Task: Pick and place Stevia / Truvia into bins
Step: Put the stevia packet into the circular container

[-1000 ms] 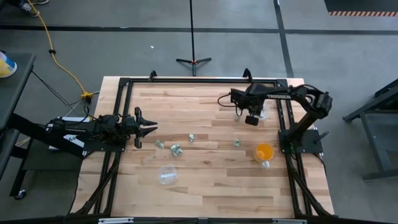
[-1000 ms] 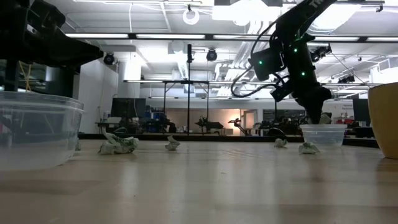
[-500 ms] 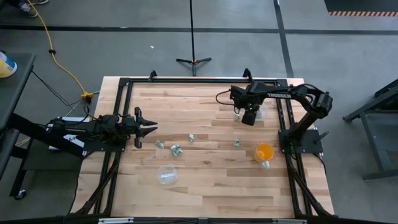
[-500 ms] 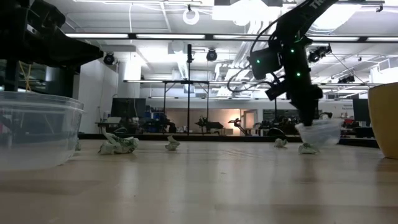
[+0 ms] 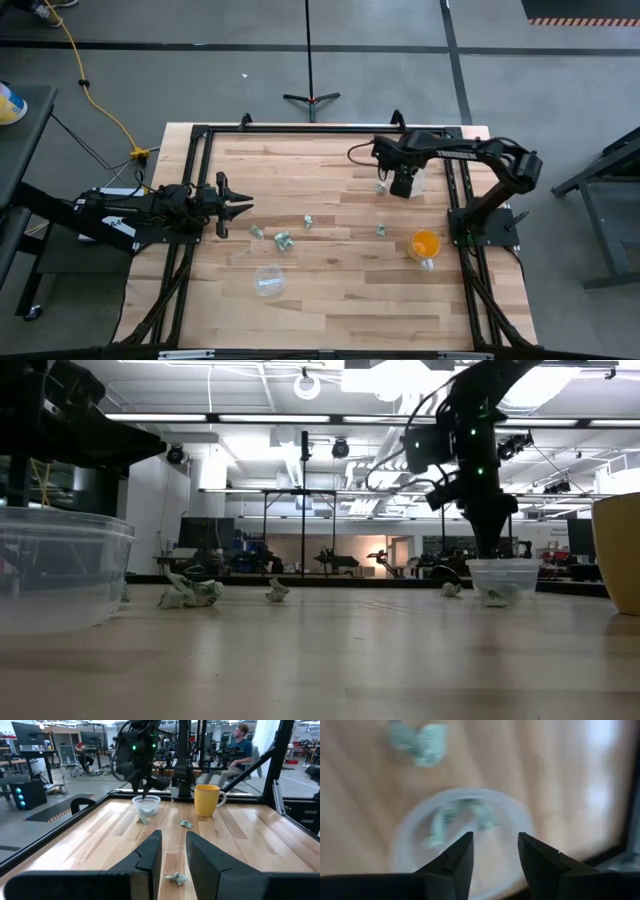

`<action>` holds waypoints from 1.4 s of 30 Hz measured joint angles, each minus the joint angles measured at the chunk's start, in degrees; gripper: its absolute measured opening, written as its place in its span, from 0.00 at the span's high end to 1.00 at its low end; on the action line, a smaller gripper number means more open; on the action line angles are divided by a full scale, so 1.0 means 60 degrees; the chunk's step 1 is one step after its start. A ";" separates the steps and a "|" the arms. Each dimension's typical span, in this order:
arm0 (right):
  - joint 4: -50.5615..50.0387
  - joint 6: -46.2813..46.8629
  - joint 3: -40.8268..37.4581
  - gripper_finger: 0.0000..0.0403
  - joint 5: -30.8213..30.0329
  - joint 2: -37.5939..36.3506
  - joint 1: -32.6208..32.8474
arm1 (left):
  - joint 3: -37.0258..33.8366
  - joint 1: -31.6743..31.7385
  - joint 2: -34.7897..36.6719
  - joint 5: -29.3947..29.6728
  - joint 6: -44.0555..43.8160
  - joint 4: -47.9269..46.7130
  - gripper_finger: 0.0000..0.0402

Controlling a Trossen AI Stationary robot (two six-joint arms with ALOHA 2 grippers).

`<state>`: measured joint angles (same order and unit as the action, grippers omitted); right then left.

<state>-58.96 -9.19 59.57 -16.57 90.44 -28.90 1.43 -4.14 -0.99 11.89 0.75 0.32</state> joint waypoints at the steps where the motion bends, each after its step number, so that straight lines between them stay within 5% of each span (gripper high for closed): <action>1: 0.0143 -0.0016 0.0000 0.64 -0.0050 -0.0186 0.0000 | -0.0001 0.0003 0.0002 0.0069 0.0004 0.0003 0.70; 10: 0.2813 -0.1690 -0.0112 0.63 0.4549 -0.0874 0.0278 | -0.0002 0.0000 0.0003 0.0300 0.0004 0.0029 0.70; 19: 0.3673 -0.2899 -0.1192 0.55 0.2329 -0.0315 0.0981 | 0.0000 0.0002 0.0003 0.0299 0.0004 0.0031 0.70; 42: 0.5725 -0.2771 -0.2747 0.50 0.2151 -0.0311 0.0862 | -0.0003 0.0003 0.0001 0.0326 0.0004 0.0031 0.70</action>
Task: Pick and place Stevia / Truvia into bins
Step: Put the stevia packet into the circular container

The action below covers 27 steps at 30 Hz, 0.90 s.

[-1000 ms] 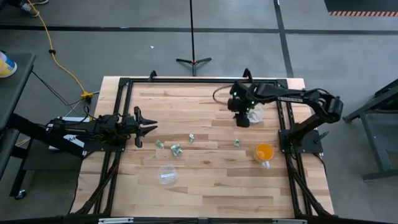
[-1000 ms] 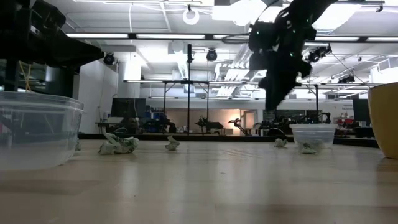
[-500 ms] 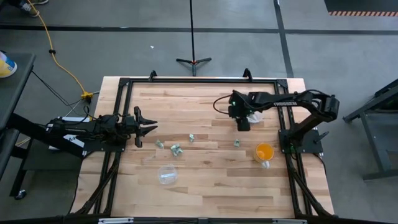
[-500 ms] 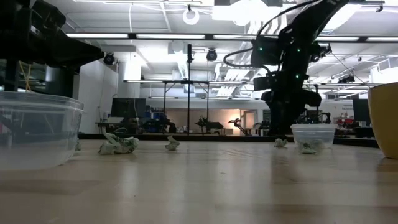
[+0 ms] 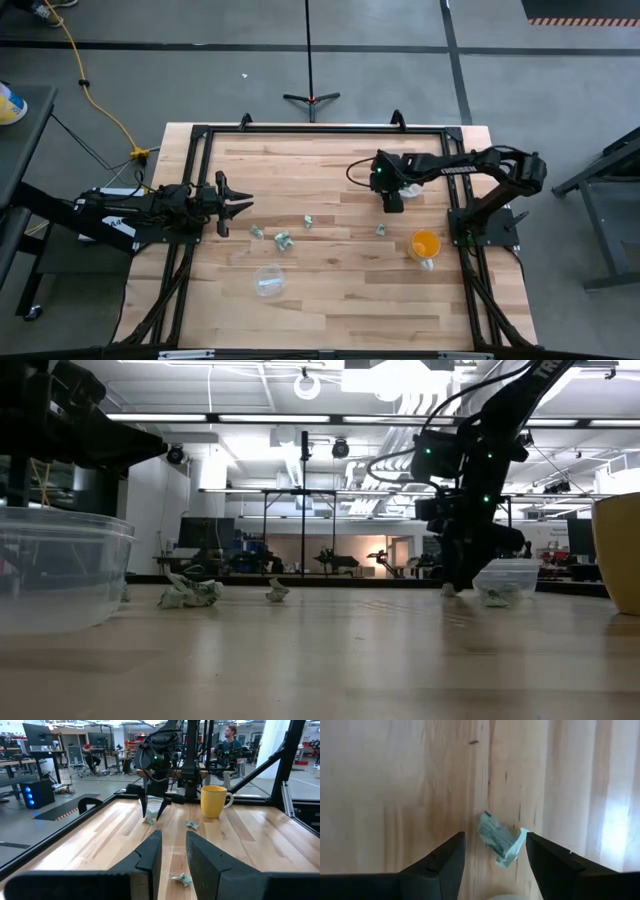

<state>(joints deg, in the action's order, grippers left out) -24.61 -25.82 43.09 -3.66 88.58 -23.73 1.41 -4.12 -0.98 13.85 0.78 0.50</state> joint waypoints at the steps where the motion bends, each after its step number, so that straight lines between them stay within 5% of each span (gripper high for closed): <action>1: 0.0009 0.0006 -0.0013 0.50 -0.0085 0.0000 0.0000 | 0.0000 -0.0003 0.0002 0.0000 0.0000 -0.0002 0.70; 20: 0.0244 0.0020 -0.0025 0.57 0.0592 0.0000 0.0000 | 0.0001 -0.0002 0.0002 0.0000 0.0000 0.0000 0.70; 27: 0.0075 0.0006 -0.0022 0.58 -0.0090 0.0000 0.0000 | 0.0000 -0.0003 0.0001 0.0000 -0.0001 -0.0002 0.70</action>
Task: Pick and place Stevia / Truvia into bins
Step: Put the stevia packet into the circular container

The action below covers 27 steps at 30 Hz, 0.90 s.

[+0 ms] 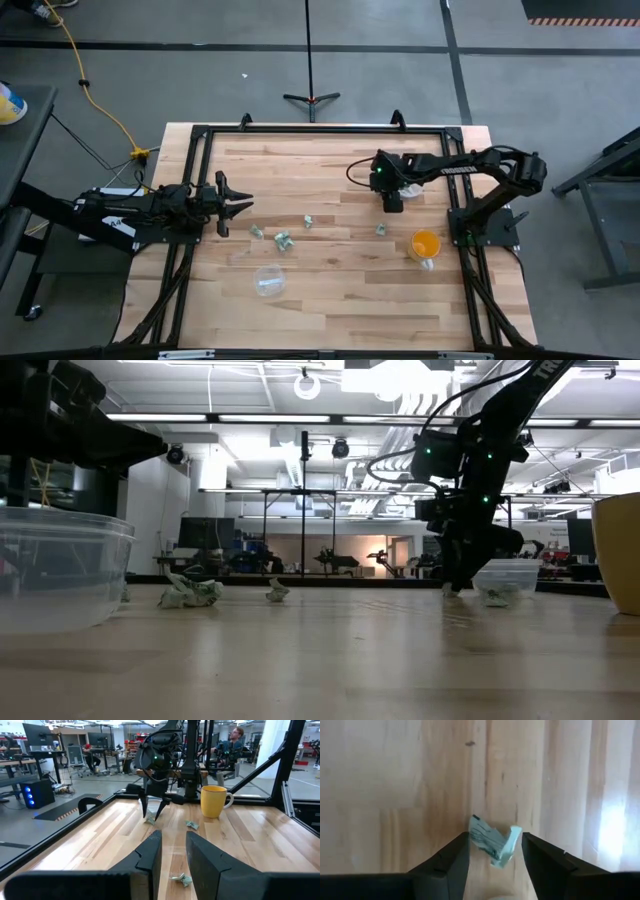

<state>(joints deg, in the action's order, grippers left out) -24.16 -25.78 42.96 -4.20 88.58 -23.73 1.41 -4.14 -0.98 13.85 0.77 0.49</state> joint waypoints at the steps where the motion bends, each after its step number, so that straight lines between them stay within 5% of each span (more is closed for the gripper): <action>1: -0.0004 0.0004 0.0000 0.58 -0.0001 0.0000 0.0000 | 0.0003 0.0000 -0.0002 0.0000 0.0001 0.0000 0.70; 16: 0.0083 0.0251 0.0047 0.62 0.0225 0.0594 0.0000 | 0.0003 0.0003 0.0000 0.0000 0.0001 0.0004 0.70; 27: 0.0008 0.0242 0.0034 0.74 -0.0401 0.0255 0.0030 | 0.0003 0.0001 0.0000 -0.0001 0.0001 0.0000 0.70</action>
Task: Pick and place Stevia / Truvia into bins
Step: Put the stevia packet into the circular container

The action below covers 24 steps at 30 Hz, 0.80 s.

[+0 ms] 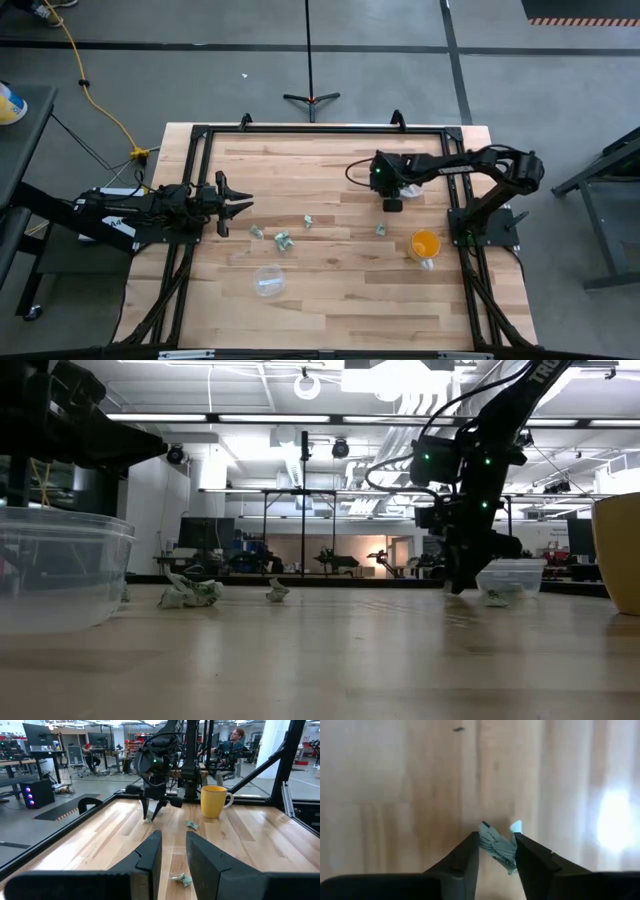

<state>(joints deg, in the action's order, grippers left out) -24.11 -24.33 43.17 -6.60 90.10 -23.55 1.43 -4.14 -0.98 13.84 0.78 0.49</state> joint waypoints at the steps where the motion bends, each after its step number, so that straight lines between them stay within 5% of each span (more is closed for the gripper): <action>1: -0.0098 0.0020 0.0095 0.76 -0.0099 -0.0016 0.0034 | -0.0001 0.0000 0.0000 0.0001 0.0000 0.0003 0.70; 10: -0.2351 0.0668 0.1954 0.98 -0.0431 -0.0021 0.0070 | 0.0000 0.0000 -0.0001 0.0001 -0.0004 0.0001 0.70; 18: -0.6297 0.1893 0.3410 0.93 -0.1078 -0.0032 0.0043 | -0.0002 0.0000 0.0001 -0.0001 -0.0002 0.0002 0.70; 24: -0.7120 0.2691 0.3356 0.95 -0.1102 -0.0036 -0.0162 | 0.0000 -0.0001 0.0001 -0.0003 -0.0003 0.0000 0.70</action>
<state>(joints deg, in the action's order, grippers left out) -66.83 -8.18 63.30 -13.21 89.89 -24.52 1.43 -4.14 -0.97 13.82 0.76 0.49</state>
